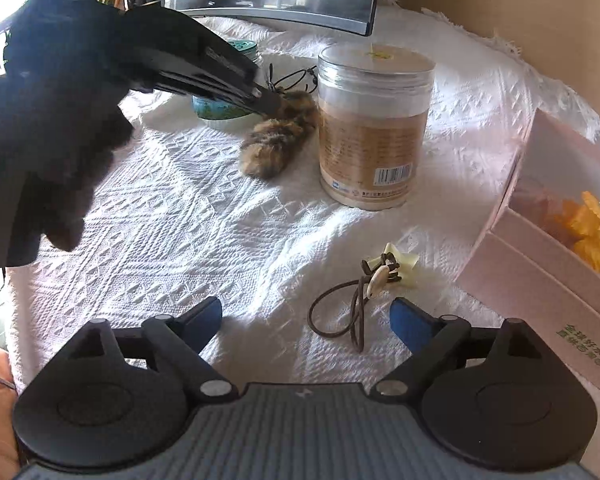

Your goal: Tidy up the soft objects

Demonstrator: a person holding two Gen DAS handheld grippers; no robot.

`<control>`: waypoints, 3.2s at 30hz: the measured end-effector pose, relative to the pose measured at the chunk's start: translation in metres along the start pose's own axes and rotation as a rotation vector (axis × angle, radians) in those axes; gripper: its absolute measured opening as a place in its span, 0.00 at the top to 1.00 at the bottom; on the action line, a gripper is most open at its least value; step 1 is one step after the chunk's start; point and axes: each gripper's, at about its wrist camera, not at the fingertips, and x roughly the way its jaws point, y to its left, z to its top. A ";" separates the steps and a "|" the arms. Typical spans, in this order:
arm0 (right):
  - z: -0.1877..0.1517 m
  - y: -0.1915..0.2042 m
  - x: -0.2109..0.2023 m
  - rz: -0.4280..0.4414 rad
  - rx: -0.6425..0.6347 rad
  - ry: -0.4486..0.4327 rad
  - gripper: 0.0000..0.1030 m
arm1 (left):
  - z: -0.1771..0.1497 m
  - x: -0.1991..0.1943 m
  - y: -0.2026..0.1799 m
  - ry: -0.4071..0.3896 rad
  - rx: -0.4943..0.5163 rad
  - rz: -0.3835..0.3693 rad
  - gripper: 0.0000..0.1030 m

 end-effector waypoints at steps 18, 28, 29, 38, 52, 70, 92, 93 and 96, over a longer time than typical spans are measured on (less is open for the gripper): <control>-0.019 -0.014 -0.011 0.054 -0.019 -0.032 0.11 | 0.038 0.090 0.006 0.285 -0.303 0.097 0.84; -0.020 -0.015 -0.010 0.066 -0.035 -0.053 0.10 | 0.068 0.091 0.008 0.315 -0.385 0.083 0.82; -0.020 -0.015 -0.011 0.067 -0.034 -0.054 0.10 | 0.075 0.092 0.006 0.312 -0.387 0.089 0.82; -0.021 -0.017 -0.011 0.079 -0.025 -0.063 0.10 | 0.110 0.110 -0.007 0.456 -0.170 0.255 0.84; -0.023 -0.022 -0.013 0.099 -0.008 -0.071 0.10 | 0.116 0.147 -0.011 0.563 -0.218 0.343 0.80; -0.022 -0.021 -0.014 0.088 -0.011 -0.057 0.11 | 0.093 0.158 -0.035 0.582 -0.113 0.385 0.77; -0.012 -0.025 -0.051 -0.140 0.095 -0.168 0.18 | 0.073 0.024 -0.047 0.151 0.044 -0.018 0.87; -0.011 -0.024 -0.052 -0.147 0.106 -0.172 0.18 | 0.071 0.016 -0.042 0.127 0.042 -0.026 0.87; -0.006 -0.024 -0.048 -0.152 0.139 -0.163 0.18 | 0.064 0.003 -0.027 0.092 0.022 -0.056 0.87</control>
